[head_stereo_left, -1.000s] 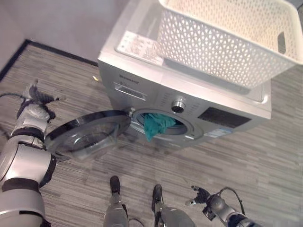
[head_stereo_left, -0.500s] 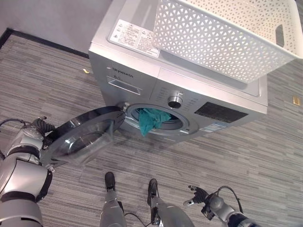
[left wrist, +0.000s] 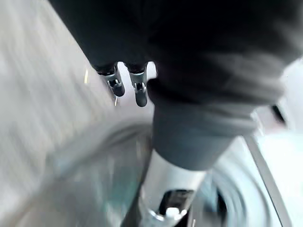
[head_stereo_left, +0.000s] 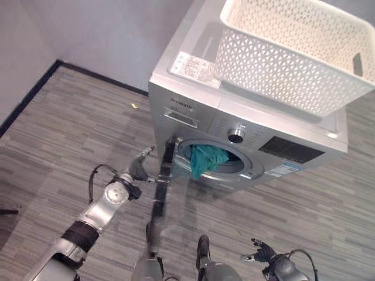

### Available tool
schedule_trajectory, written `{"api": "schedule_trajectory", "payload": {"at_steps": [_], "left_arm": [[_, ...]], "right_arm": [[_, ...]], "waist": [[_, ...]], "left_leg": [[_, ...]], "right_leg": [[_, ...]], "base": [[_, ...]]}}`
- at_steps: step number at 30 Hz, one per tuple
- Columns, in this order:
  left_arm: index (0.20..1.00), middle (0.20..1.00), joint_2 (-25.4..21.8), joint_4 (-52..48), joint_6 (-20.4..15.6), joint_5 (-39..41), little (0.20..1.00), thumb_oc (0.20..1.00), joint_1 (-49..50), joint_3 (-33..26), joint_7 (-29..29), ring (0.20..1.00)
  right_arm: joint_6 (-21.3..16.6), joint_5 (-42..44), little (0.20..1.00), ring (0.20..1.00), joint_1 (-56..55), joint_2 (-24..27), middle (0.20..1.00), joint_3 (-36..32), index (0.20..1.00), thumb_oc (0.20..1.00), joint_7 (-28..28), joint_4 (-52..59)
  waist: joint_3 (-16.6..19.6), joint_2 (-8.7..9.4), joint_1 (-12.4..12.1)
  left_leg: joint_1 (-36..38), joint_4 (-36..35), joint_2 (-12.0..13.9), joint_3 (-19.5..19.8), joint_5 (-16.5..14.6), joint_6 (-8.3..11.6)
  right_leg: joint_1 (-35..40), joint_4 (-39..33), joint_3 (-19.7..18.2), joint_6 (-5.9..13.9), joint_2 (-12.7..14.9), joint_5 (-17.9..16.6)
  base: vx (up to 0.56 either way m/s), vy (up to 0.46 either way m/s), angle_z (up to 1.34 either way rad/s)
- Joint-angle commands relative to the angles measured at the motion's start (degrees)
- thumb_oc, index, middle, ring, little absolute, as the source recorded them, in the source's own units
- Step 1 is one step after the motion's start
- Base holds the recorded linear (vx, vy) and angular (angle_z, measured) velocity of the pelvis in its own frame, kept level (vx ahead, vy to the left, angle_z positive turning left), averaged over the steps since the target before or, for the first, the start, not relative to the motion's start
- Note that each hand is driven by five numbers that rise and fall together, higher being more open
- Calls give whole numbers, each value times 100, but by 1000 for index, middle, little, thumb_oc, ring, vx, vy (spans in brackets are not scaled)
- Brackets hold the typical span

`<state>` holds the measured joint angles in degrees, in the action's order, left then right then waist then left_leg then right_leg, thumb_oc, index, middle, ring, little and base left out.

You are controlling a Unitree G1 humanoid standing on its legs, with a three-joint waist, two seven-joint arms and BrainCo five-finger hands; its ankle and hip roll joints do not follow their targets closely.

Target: Grab the laundry basket,head to the washer,open it,put in the laundry and shut it.

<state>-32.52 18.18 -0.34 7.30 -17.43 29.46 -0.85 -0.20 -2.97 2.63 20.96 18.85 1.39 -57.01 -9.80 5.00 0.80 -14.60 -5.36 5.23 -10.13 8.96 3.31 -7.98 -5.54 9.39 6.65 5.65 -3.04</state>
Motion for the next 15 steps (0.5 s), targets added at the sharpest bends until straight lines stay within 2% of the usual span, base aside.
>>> {"api": "schedule_trajectory", "payload": {"at_steps": [1, 6, 10, 12, 13, 14, 15], "left_arm": [[1000, 1000, 723, -339, -377, 464, 1000, 1000, -127, 73, -373, 1000], [1000, 1000, 589, -612, -329, 745, 1000, 1000, 198, -166, -462, 1000], [1000, 1000, 689, -373, -267, 669, 1000, 1000, 196, -138, -525, 1000], [1000, 1000, 851, -104, -239, 344, 1000, 1000, -26, 17, -519, 1000], [1000, 1000, 1066, 295, -254, -182, 1000, 1000, -410, 307, -508, 1000], [1000, 1000, 1068, 296, -255, -182, 1000, 1000, -412, 308, -507, 1000], [1000, 1000, 1314, 660, -328, -863, 1000, 1000, -956, 879, -664, 1000]], "right_arm": [[-15, 11, 1000, 1000, -71, 411, 1000, -110, 1000, 1000, -44, 139], [-3, 56, 1000, 1000, -104, 396, 1000, -232, 1000, 1000, 3, -181], [11, 66, 1000, 1000, -73, 329, 1000, -219, 1000, 1000, 56, -560], [20, 51, 1000, 1000, -9, 259, 1000, -171, 1000, 1000, 52, -868], [26, 34, 1000, 1000, 48, 230, 1000, -109, 1000, 1000, 43, -1060], [26, 34, 1000, 1000, 48, 231, 1000, -110, 1000, 1000, 43, -1061], [23, 4, 1000, 1000, 80, 201, 1000, -4, 1000, 1000, 59, -1196]], "waist": [[-14, -175, 253], [87, -248, 275], [127, -304, 282], [164, -352, 298], [156, -400, 325], [158, -401, 323], [164, -426, 411]], "left_leg": [[-90, 36, 469, 230, -17, 197], [151, 36, 650, 80, 36, 269], [311, 36, 782, 4, 107, 330], [361, 36, 852, -21, 150, 354], [418, 36, 895, -16, 179, 383], [414, 36, 897, -16, 179, 383], [491, 36, 919, -42, 168, 410]], "right_leg": [[287, 54, -177, 104, -223, 552], [418, 54, -308, 13, -357, 594], [541, 54, -339, -61, -460, 647], [598, 54, -341, -97, -512, 703], [670, 54, -355, -128, -558, 737], [666, 54, -355, -129, -560, 735], [740, 54, -353, -120, -557, 765]], "base": [[-25, -65, -23], [-36, -100, -25], [-30, -80, -19], [-45, -61, -15], [-45, -55, -10], [-46, -39, -11], [-19, 7, -9]]}}
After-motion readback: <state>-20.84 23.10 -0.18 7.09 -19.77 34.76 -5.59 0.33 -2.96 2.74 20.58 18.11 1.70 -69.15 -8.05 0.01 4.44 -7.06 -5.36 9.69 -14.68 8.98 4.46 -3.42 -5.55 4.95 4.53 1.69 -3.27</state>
